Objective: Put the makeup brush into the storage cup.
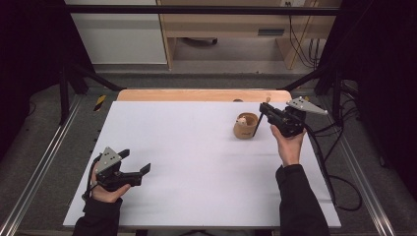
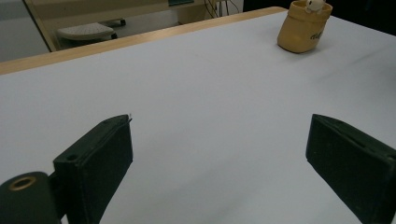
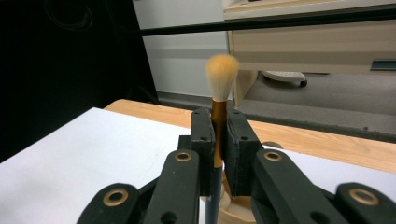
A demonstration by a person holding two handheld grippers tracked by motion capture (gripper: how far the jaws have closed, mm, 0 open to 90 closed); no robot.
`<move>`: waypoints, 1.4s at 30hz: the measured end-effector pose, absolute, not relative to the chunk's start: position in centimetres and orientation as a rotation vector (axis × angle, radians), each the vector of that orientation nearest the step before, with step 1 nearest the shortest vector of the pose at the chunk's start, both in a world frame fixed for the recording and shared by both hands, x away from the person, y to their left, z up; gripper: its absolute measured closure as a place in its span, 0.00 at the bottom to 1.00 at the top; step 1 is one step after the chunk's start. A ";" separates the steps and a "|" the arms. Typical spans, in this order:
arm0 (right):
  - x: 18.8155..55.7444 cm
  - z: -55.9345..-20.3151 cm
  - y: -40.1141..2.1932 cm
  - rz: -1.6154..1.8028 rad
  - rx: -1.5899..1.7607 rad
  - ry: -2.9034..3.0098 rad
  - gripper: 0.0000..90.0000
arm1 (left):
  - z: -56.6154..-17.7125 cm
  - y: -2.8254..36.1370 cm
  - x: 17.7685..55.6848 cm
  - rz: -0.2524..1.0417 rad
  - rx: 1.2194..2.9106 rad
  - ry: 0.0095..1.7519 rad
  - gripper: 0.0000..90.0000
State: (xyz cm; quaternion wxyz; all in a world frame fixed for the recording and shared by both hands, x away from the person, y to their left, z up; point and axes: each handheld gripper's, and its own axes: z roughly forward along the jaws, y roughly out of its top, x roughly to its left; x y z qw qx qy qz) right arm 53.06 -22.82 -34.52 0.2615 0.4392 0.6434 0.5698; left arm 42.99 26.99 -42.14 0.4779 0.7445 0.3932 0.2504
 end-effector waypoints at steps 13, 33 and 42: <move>54.5 -34.4 -22.7 1.503 1.214 1.727 0.93 | -42.5 26.8 43.1 0.603 1.835 0.964 0.08; 56.8 -34.0 -22.3 1.470 1.259 1.676 0.93 | -42.6 26.7 43.1 0.595 1.841 0.963 0.08; 57.7 -33.7 -21.7 1.447 1.253 1.664 0.93 | -42.6 26.6 43.1 0.592 1.836 0.964 0.08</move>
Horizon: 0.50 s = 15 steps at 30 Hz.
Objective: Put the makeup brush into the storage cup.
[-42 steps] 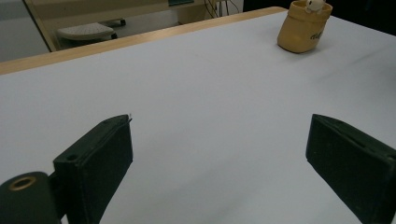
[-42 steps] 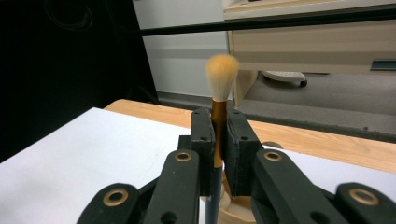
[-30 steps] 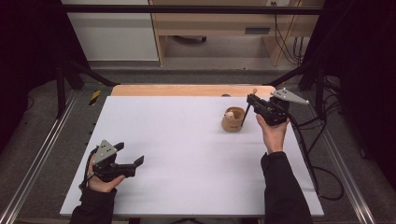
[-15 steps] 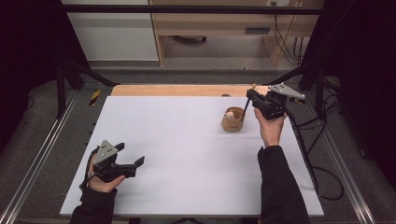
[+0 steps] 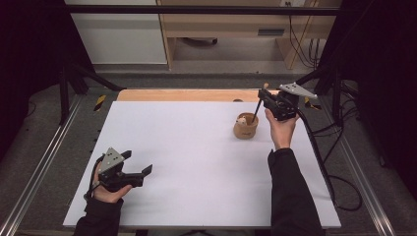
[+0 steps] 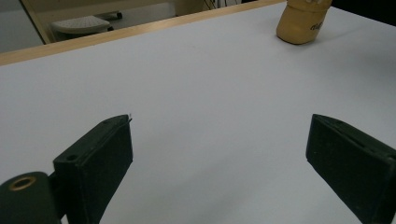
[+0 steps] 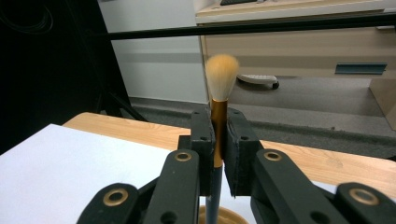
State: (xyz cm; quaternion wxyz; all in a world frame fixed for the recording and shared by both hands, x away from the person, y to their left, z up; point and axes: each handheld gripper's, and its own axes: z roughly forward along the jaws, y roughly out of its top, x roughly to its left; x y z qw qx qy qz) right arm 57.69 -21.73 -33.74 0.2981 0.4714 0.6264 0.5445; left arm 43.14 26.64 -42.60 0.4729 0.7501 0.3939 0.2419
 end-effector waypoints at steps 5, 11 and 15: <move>58.2 -33.8 -21.5 1.438 1.248 1.659 0.93 | -42.6 26.7 43.1 0.591 1.842 0.960 0.08; 58.8 -34.2 -21.4 1.424 1.263 1.652 0.93 | -42.6 26.7 43.1 0.591 1.842 0.959 0.08; 59.3 -34.6 -21.1 1.405 1.265 1.654 0.93 | -42.6 26.8 43.1 0.591 1.840 0.960 0.08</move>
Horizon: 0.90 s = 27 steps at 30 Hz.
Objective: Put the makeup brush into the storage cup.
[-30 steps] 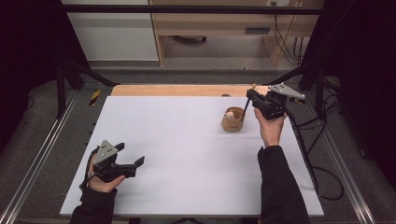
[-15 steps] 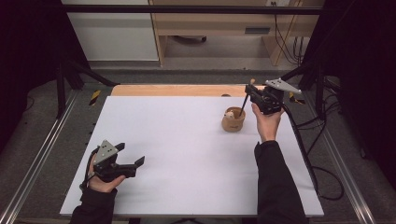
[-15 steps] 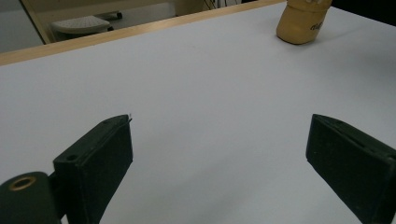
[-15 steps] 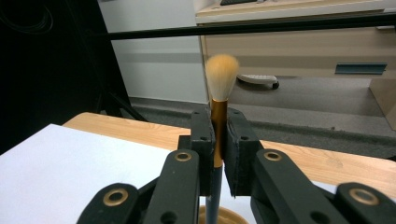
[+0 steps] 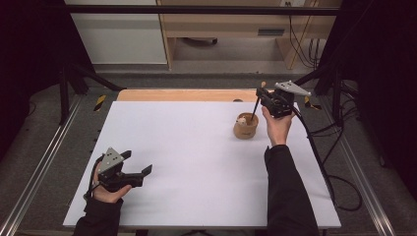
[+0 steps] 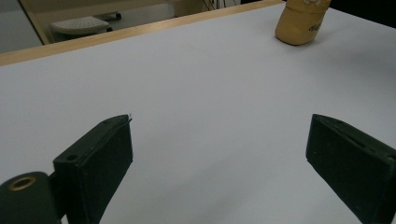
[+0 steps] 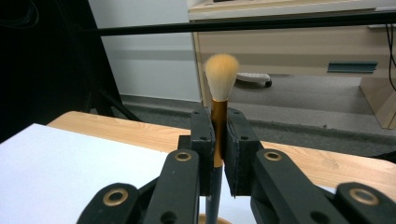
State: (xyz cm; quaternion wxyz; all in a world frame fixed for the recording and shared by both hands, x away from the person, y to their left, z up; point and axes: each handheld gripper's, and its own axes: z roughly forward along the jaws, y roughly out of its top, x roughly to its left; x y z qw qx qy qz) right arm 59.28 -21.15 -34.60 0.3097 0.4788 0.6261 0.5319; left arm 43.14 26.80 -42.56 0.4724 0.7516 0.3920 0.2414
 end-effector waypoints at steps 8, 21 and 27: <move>60.0 -35.4 -20.8 1.382 1.278 1.663 0.93 | -42.6 26.8 43.1 0.589 1.842 0.959 0.08; 60.3 -36.5 -20.3 1.367 1.295 1.672 0.93 | -42.6 26.8 43.1 0.589 1.842 0.955 0.08; 60.4 -37.1 -20.4 1.353 1.315 1.681 0.93 | -42.5 26.8 43.1 0.589 1.841 0.953 0.08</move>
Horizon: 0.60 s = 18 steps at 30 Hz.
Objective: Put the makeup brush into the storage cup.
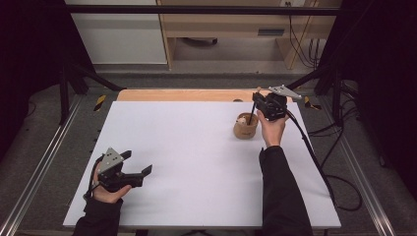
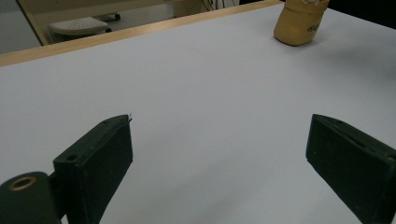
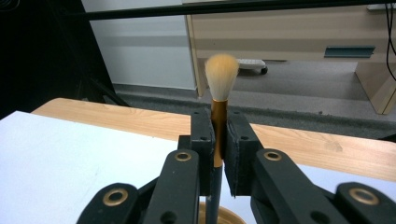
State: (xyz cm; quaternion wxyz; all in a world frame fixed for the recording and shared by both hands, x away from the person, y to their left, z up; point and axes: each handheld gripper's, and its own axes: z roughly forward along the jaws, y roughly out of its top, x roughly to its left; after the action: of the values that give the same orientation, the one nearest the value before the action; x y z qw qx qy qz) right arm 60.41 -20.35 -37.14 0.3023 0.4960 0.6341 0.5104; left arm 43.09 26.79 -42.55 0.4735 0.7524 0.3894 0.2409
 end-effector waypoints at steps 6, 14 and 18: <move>60.5 -37.8 -20.4 1.349 1.331 1.692 0.93 | -42.6 26.8 43.1 0.589 1.842 0.951 0.08; 60.6 -38.8 -20.6 1.324 1.355 1.709 0.92 | -42.6 26.7 43.1 0.589 1.842 0.952 0.08; 60.6 -39.4 -20.6 1.321 1.365 1.720 0.92 | -42.6 26.7 43.1 0.589 1.843 0.954 0.08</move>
State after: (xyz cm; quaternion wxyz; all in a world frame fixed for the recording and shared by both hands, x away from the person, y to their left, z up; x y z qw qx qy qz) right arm 60.65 -20.62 -39.36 0.2858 0.5104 0.6433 0.4940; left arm 43.10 26.74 -42.58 0.4724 0.7530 0.3897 0.2407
